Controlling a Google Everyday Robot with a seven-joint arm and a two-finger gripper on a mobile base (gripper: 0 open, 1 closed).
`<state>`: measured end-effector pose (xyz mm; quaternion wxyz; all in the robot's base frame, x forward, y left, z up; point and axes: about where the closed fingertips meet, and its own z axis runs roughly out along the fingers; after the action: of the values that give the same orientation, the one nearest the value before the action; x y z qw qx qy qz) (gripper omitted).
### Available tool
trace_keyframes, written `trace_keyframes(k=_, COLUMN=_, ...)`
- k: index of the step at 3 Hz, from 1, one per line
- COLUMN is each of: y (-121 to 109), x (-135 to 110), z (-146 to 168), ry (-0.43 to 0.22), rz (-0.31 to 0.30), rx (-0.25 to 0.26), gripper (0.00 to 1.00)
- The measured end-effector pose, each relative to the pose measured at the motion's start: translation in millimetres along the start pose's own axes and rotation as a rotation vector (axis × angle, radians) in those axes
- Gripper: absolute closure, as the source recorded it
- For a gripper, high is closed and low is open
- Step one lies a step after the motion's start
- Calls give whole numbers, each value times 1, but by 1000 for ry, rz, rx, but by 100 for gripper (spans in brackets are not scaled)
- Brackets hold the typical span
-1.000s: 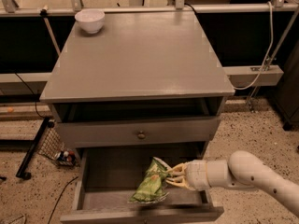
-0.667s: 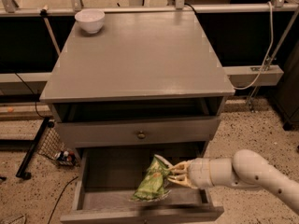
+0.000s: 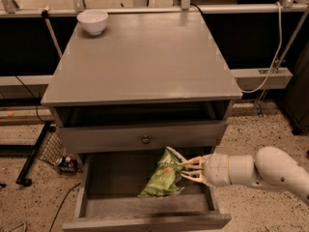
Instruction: Pick green jalapeno chip bag from middle drawer and place on counter
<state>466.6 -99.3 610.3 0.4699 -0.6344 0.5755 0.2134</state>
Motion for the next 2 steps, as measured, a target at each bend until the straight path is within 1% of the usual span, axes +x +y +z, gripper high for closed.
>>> trace_keyframes(k=1, y=-20, x=-21, z=-24, ry=11, rz=-52, rx=31, gripper=100)
trace_keyframes(k=2, y=-20, x=-21, z=-23, ry=11, rz=-52, rx=31, gripper=100)
